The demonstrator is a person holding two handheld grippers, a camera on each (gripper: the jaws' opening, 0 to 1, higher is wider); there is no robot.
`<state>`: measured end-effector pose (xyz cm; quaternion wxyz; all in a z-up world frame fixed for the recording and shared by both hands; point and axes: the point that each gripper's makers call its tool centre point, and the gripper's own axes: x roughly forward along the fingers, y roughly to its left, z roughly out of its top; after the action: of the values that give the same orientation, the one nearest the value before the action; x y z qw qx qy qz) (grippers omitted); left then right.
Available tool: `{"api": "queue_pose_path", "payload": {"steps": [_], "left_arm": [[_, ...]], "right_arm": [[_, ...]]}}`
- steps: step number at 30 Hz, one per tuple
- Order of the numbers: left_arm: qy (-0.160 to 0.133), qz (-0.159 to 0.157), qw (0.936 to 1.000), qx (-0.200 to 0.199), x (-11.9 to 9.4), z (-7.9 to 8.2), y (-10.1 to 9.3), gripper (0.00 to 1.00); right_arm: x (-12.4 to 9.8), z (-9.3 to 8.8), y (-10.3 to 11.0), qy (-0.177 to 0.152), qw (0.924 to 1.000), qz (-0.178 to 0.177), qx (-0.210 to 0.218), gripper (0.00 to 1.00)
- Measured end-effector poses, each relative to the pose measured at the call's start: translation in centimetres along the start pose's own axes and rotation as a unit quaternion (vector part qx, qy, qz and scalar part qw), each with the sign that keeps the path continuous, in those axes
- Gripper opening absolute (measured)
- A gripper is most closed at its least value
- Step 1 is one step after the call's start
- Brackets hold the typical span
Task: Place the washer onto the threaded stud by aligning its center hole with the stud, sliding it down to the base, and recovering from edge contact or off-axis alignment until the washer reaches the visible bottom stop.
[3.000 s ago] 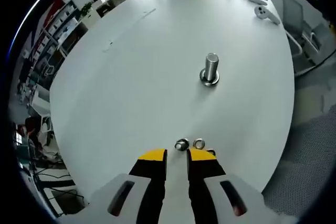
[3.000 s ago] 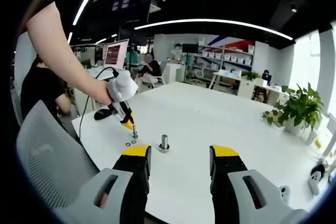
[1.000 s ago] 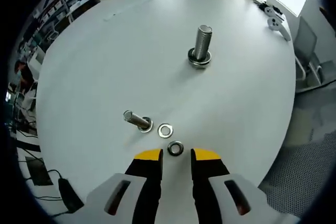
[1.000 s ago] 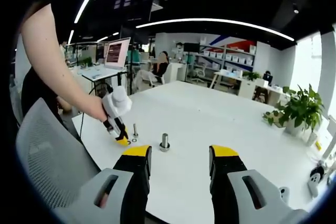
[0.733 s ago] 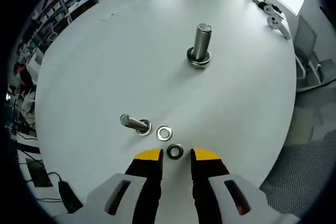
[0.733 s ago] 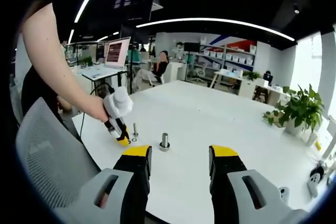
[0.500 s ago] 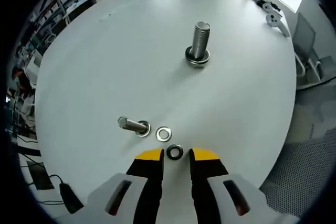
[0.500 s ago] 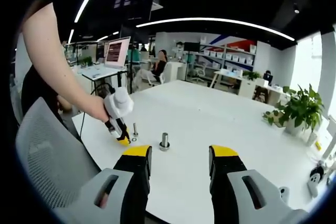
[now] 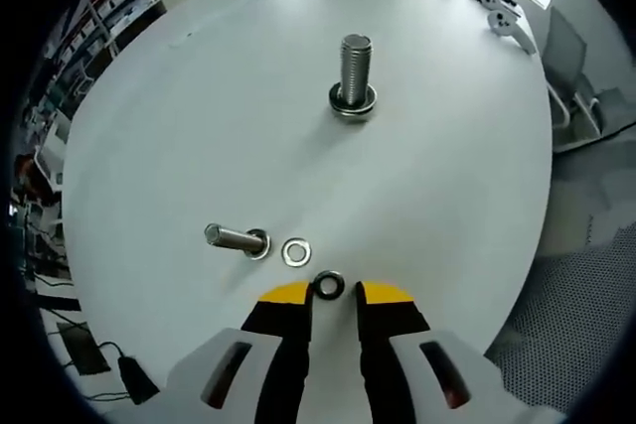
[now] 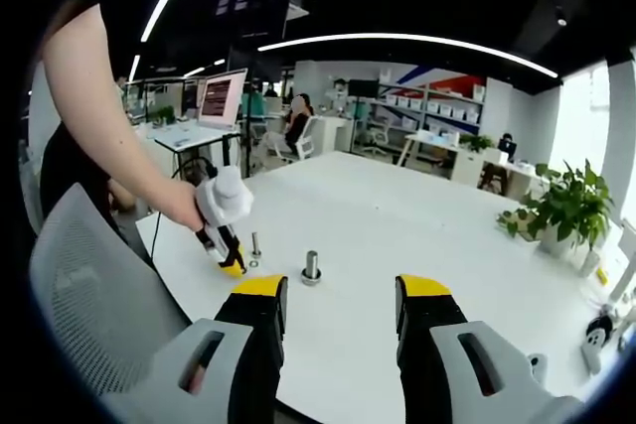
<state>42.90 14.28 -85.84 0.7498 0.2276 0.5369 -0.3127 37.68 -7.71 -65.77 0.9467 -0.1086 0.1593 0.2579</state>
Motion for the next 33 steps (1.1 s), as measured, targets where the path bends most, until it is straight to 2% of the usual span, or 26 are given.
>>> {"api": "queue_pose_path", "payload": {"steps": [7,12,24,26,31,33], "left_arm": [[0.014,-0.005,0.9999,0.001,0.09,0.03,0.36,0.14],[0.032,0.0,0.9993,0.017,0.23,0.05,0.17,0.13],[0.037,-0.005,0.9989,0.028,0.08,0.03,0.05,0.1],[0.034,-0.004,0.9991,0.026,0.06,0.0,-0.04,0.09],[0.002,-0.002,0.9999,0.012,-0.12,-0.22,0.01,0.09],[0.001,-0.001,0.9999,0.013,-0.01,-0.18,-0.03,0.09]], "right_arm": [[-0.02,0.01,-0.03,0.0,1.0,-0.001,0.0,0.45],[-0.02,0.0,-0.05,0.0,1.0,-0.002,0.0,0.45],[-0.05,-0.04,-0.09,0.0,1.0,-0.004,-0.002,0.45],[-0.02,-0.05,-0.05,0.001,1.0,-0.003,-0.002,0.45],[-0.04,-0.06,-0.11,0.0,1.0,-0.004,-0.001,0.45],[-0.02,-0.05,-0.1,0.0,1.0,-0.003,-0.002,0.45]]}}
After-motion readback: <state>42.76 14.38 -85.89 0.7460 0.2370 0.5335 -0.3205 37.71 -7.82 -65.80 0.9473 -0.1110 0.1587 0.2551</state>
